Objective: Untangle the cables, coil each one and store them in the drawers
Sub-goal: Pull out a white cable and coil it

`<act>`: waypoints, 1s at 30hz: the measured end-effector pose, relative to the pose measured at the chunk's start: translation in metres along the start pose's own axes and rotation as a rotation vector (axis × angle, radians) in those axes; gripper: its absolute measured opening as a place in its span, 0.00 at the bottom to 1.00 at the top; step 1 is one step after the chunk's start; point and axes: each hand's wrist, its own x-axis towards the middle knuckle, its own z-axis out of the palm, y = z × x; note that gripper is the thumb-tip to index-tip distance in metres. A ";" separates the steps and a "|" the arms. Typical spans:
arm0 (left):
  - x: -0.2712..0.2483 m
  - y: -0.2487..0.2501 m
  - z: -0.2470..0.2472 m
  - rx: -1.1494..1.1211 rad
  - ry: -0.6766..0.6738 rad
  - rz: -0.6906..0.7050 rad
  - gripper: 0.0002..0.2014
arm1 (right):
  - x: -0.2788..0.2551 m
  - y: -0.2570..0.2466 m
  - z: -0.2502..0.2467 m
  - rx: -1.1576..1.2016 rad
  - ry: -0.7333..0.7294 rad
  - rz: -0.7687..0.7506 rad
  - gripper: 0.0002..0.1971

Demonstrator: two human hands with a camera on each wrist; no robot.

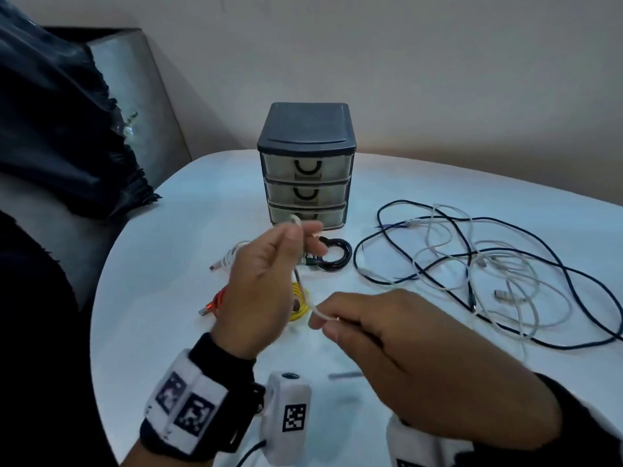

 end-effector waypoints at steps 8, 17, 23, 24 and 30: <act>-0.016 0.027 -0.005 -0.316 -0.415 -0.198 0.20 | 0.010 0.027 -0.014 0.386 0.678 0.115 0.06; -0.005 0.016 -0.011 -0.680 -0.011 -0.197 0.17 | 0.021 0.024 0.040 0.117 0.159 0.151 0.14; -0.005 0.001 -0.011 0.125 0.008 -0.007 0.14 | 0.003 0.010 0.018 0.069 0.065 0.156 0.10; -0.009 0.003 -0.008 0.262 -0.080 0.028 0.14 | 0.000 0.008 0.010 0.071 0.110 0.143 0.10; -0.026 0.039 -0.007 0.336 -0.490 0.022 0.19 | -0.012 0.011 -0.025 0.213 0.390 0.150 0.08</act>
